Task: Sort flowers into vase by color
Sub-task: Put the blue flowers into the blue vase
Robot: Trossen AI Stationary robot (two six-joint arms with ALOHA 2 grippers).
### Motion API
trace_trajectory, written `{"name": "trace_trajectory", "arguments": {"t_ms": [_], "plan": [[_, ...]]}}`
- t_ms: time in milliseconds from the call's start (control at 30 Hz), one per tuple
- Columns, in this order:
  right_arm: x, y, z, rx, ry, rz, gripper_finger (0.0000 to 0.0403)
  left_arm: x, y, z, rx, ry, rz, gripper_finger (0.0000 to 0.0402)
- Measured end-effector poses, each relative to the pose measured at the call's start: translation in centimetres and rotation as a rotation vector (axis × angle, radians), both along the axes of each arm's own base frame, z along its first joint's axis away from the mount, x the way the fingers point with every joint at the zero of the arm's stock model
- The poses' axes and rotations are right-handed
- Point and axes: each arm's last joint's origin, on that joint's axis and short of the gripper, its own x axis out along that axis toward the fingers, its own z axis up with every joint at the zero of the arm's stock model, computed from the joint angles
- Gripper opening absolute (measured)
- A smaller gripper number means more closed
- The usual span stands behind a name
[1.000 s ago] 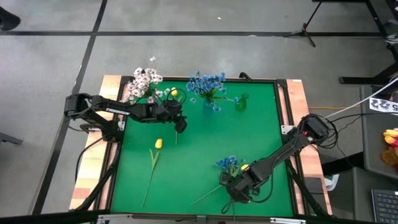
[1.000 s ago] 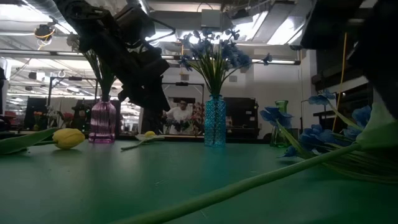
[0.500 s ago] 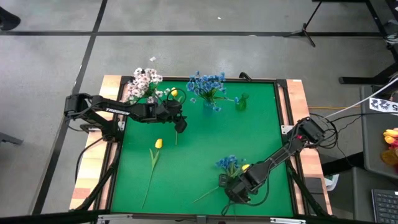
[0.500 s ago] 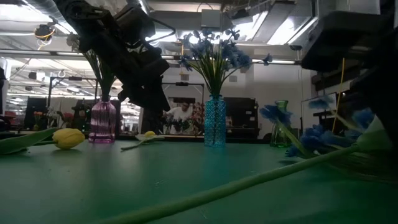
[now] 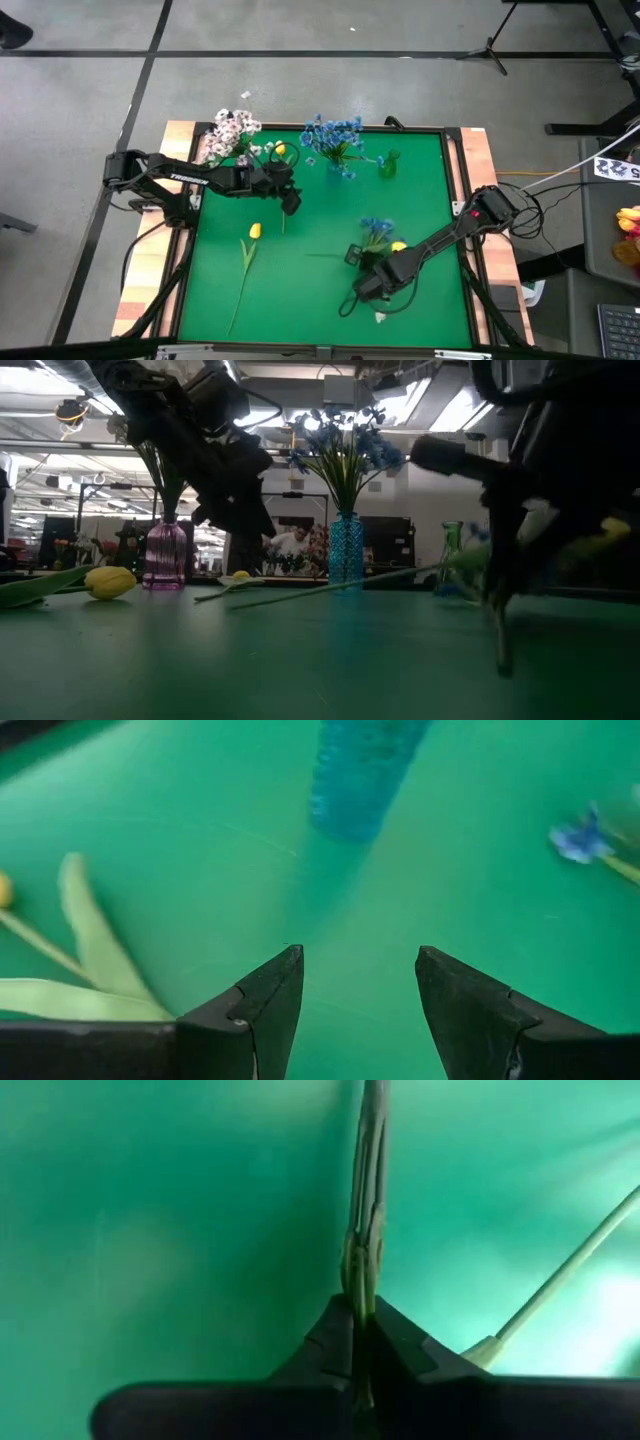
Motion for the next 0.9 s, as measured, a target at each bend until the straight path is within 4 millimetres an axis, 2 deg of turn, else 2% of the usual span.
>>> {"name": "trace_trajectory", "arguments": {"t_ms": [167,267,433,633,767,900], "plan": [[-0.6,-1.0,2.8,-0.233,0.098,-0.032,0.0021,0.1,-0.2,0.0,-0.057,-0.015,-0.050,0.0192],[-1.0,-1.4,5.0,-0.371,0.142,-0.034,0.0013,0.1,-0.3,0.0,-0.098,-0.030,-0.064,0.0192],[-1.6,-1.7,8.3,-0.564,0.138,-0.046,0.0014,0.6,-0.6,0.5,-0.178,-0.113,-0.142,0.0192],[-1.3,-1.5,10.4,-0.612,0.055,0.024,0.0021,1.4,-1.1,1.5,-0.289,-0.259,-0.277,0.0192],[-1.1,-1.6,10.6,-0.688,0.020,0.050,0.0008,2.1,-2.1,2.6,-0.328,-0.381,-0.387,0.0192],[-0.8,-2.1,10.6,-0.713,0.040,0.070,0.0019,2.7,-3.4,3.9,-0.328,-0.509,-0.494,0.0192]]}}
